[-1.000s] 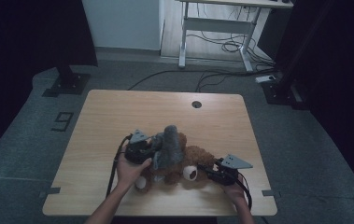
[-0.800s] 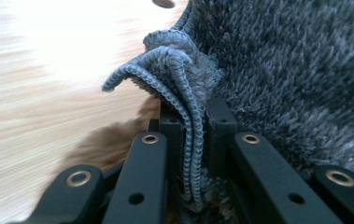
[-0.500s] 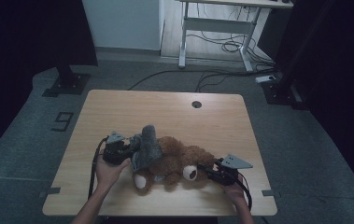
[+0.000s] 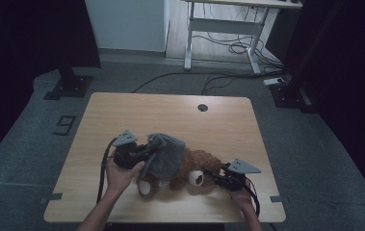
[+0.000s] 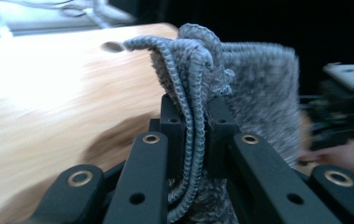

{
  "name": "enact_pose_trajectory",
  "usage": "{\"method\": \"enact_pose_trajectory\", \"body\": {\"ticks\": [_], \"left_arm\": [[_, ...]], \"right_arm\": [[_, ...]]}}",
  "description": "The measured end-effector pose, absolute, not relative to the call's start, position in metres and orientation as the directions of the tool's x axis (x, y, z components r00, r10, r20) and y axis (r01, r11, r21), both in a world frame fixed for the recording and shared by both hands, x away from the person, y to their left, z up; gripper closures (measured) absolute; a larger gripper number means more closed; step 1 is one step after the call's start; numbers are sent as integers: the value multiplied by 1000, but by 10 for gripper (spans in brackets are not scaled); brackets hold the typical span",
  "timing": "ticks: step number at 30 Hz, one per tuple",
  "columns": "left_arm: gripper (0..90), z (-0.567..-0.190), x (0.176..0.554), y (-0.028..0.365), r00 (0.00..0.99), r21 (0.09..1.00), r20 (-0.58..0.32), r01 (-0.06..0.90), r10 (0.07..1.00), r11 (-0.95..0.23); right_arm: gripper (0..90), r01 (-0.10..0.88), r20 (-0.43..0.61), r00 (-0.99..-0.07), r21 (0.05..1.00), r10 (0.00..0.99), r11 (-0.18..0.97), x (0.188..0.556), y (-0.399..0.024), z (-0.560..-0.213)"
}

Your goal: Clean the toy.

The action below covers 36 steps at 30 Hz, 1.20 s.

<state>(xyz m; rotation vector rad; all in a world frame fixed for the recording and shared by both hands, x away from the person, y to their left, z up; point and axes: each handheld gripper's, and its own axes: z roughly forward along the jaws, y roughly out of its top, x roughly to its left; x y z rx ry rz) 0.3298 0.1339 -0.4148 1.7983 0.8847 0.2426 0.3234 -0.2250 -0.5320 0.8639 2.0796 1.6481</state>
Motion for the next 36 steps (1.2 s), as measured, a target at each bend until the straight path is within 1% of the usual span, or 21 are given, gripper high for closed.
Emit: {"method": "enact_pose_trajectory", "body": {"ticks": [3,7,9,10,12,17,21,22,27,31,36], "left_arm": [[803,-412,333,103,732,871,-234,450,641,-196],[803,-419,342,59,767,850,-232,459,599,-259],[800,-427,347,38,770,832,-196,459,607,-313],[799,-430,349,34,766,827,-188,461,614,-322],[799,-437,354,32,757,822,-204,477,620,-312],[800,-449,361,56,713,798,-198,516,672,-312],[798,-464,366,90,676,785,-307,578,670,-223],[799,-464,366,95,671,786,-313,580,673,-213],[799,-460,362,120,648,798,-279,567,709,-204],[800,-466,365,152,592,789,-298,594,749,-156],[801,-479,367,185,525,763,-299,633,796,-131]], "right_arm": [[573,246,101,-753,960,650,137,324,-225,-532],[574,245,100,-753,960,650,137,324,-225,-532],[573,246,101,-754,960,649,136,324,-225,-532],[573,247,102,-753,959,650,136,324,-225,-532],[573,250,102,-752,958,651,139,324,-226,-532],[573,250,102,-753,958,650,139,324,-226,-532],[573,243,95,-756,960,647,143,323,-225,-532],[573,243,95,-756,960,648,142,323,-224,-532],[573,248,103,-754,959,649,136,323,-225,-532],[573,249,106,-754,959,648,134,324,-225,-533],[573,253,109,-754,958,648,133,324,-226,-533]]}}
